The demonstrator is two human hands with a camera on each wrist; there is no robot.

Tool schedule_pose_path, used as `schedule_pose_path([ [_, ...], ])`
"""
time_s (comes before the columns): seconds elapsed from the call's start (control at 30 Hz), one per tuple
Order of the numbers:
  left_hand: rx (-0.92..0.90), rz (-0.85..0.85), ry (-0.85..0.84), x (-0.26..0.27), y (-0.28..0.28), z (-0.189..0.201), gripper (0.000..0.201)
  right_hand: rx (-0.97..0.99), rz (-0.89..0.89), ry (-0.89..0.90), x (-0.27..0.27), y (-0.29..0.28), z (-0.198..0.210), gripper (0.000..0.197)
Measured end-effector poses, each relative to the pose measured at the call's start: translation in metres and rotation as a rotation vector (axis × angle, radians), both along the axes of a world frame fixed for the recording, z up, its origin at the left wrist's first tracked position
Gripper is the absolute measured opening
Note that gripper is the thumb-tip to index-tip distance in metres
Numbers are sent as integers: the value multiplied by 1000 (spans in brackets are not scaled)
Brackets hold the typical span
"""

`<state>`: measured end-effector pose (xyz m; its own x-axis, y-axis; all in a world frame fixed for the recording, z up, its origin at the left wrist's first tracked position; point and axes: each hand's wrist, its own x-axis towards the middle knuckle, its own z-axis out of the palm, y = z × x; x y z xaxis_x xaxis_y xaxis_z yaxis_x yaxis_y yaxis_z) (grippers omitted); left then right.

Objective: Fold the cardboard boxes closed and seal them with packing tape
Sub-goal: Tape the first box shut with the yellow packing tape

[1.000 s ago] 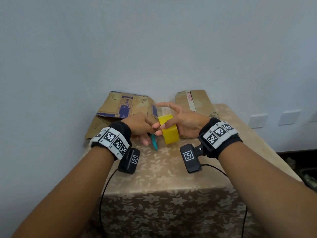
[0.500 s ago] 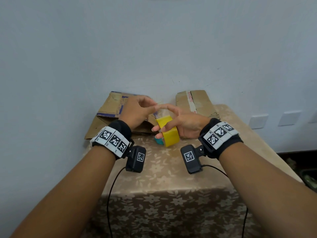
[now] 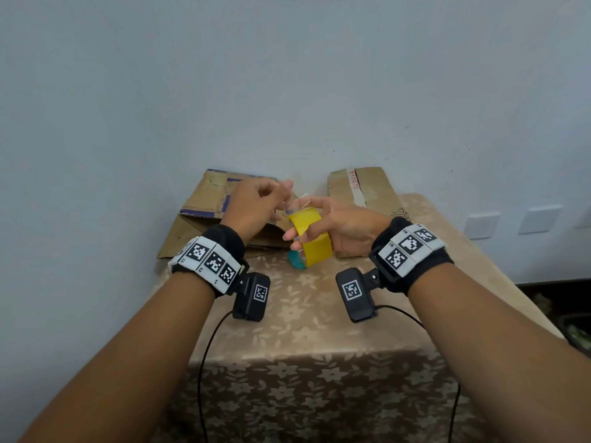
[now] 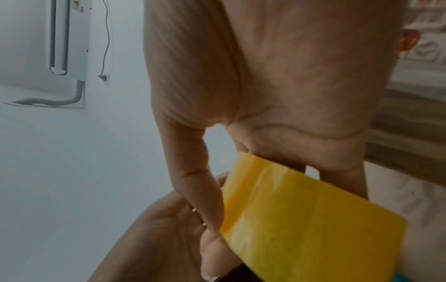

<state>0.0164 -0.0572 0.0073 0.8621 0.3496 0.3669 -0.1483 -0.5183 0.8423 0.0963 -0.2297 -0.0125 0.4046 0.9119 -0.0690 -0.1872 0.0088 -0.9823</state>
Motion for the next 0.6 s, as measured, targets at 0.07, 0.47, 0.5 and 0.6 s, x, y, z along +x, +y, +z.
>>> schedule_pose_path([
  [0.07, -96, -26, 39, -1, -1, 2, 13, 3, -12, -5, 1, -1, 0, 53],
  [0.47, 4, 26, -23, 0, 1, 0, 15, -30, -19, -17, -3, 0, 3, 63],
  [0.5, 13, 41, -48, 1, 2, -1, 25, -40, -26, -10, -3, 0, 3, 70],
  [0.6, 19, 59, -78, 0, 3, 2, 39, -43, -44, 16, -5, 1, 3, 79],
])
